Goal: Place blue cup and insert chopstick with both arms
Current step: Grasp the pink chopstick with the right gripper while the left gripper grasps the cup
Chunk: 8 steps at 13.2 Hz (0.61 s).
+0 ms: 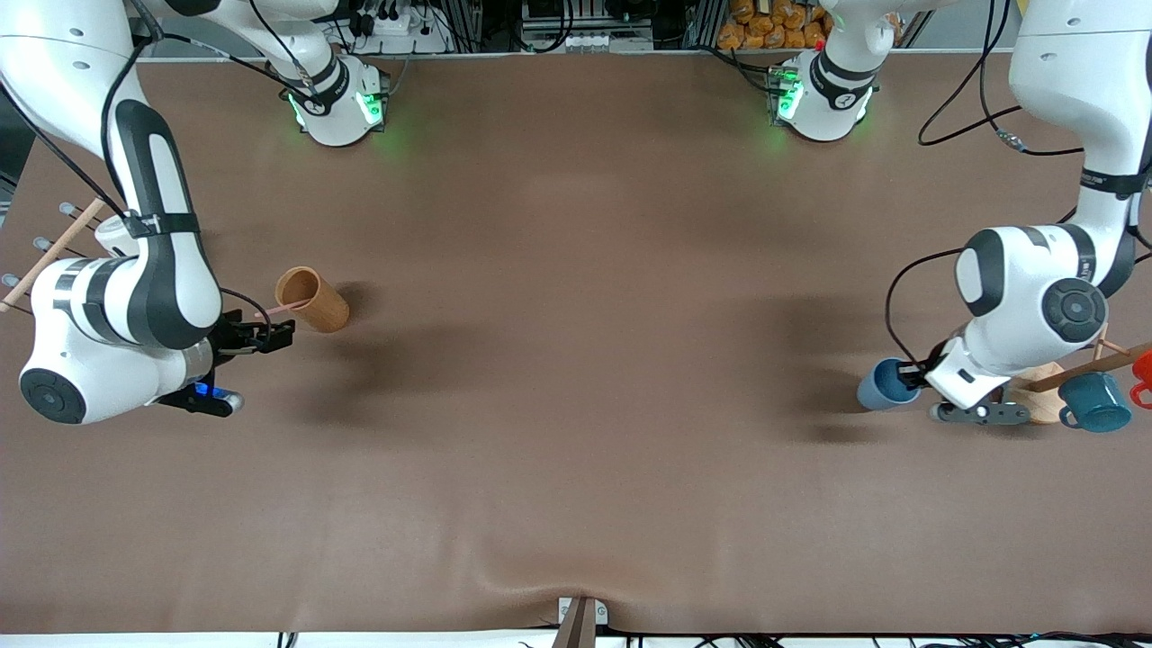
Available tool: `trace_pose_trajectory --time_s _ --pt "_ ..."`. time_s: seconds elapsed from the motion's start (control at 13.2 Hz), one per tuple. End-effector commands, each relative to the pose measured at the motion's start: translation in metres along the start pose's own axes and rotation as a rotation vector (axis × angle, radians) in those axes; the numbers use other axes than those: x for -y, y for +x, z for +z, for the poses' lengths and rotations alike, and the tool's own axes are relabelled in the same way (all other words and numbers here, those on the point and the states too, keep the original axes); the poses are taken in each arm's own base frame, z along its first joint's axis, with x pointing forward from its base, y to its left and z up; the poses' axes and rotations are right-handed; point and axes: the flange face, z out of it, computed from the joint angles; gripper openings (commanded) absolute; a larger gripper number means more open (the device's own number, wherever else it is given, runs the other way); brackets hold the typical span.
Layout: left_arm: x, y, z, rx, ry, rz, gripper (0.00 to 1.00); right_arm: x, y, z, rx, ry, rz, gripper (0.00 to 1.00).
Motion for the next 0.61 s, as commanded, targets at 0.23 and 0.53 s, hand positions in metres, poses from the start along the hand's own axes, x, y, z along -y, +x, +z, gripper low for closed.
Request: trace_pose_trajectory --time_s 0.23,0.53 --pt "-0.132 0.018 -0.067 0.028 -0.031 0.05 0.0 0.002 -0.007 -0.004 0.042 0.009 0.003 0.8" --pt "-0.236 0.018 -0.076 0.006 -0.044 0.007 0.0 0.0 -0.006 -0.006 0.03 0.013 0.005 0.8"
